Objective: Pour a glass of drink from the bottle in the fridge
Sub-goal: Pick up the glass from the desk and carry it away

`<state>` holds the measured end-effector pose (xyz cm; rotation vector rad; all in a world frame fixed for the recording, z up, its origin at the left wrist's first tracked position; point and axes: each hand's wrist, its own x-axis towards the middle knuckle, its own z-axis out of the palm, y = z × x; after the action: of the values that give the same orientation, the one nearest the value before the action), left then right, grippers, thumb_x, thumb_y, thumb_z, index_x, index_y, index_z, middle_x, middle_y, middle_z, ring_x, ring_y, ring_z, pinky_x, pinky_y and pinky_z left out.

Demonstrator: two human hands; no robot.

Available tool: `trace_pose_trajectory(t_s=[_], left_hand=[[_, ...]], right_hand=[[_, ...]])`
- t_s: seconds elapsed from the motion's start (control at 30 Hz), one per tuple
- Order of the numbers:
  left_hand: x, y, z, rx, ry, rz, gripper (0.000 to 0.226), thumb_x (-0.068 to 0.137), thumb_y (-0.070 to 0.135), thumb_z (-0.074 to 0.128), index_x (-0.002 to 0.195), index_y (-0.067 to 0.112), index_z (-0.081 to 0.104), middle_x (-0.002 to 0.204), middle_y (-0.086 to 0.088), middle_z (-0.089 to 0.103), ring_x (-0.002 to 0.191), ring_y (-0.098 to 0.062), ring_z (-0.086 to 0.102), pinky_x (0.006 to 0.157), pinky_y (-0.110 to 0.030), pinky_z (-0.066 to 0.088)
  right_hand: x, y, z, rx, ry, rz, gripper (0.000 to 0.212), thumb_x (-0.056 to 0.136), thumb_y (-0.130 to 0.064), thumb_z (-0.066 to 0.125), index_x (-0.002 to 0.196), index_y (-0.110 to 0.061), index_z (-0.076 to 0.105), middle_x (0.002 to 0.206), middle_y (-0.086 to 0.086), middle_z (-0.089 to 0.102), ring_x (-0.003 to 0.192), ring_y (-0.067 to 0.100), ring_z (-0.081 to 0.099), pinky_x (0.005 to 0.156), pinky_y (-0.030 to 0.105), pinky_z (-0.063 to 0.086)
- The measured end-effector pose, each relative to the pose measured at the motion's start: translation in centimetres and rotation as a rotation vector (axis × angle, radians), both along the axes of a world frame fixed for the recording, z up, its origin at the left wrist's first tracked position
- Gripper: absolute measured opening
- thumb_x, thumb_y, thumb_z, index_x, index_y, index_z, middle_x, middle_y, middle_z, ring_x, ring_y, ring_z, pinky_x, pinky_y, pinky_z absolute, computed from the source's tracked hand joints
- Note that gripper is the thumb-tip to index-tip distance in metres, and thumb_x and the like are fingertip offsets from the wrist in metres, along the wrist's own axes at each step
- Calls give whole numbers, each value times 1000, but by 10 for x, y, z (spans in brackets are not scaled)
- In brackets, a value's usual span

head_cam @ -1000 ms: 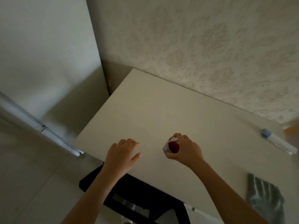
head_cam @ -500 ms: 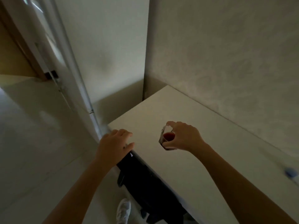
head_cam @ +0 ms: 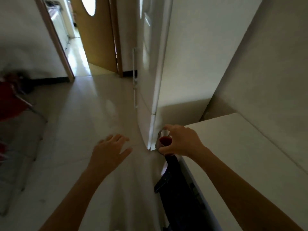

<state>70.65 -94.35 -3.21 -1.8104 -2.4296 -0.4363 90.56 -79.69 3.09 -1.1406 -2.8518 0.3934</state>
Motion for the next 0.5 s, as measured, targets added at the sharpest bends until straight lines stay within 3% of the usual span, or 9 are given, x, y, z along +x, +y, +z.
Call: trace_pose_trajectory(t_s=[0.3, 0.5], left_hand=[[-136, -105, -3, -40, 46, 328, 49, 81, 57, 34, 101, 25, 66, 100, 5, 67, 85, -20, 64, 62, -33, 50], [-212, -160, 1, -46, 6, 489, 39, 86, 47, 56, 116, 23, 61, 117, 3, 62, 101, -20, 59, 78, -37, 51]], right_hand=[[-179, -37, -5, -24, -30, 316, 81, 63, -65, 65, 132, -32, 40, 118, -3, 63, 100, 18, 60, 86, 34, 52], [-289, -61, -7, -1, -30, 460, 78, 65, -67, 61, 132, -32, 40, 115, -4, 64, 97, 17, 60, 79, 30, 50]])
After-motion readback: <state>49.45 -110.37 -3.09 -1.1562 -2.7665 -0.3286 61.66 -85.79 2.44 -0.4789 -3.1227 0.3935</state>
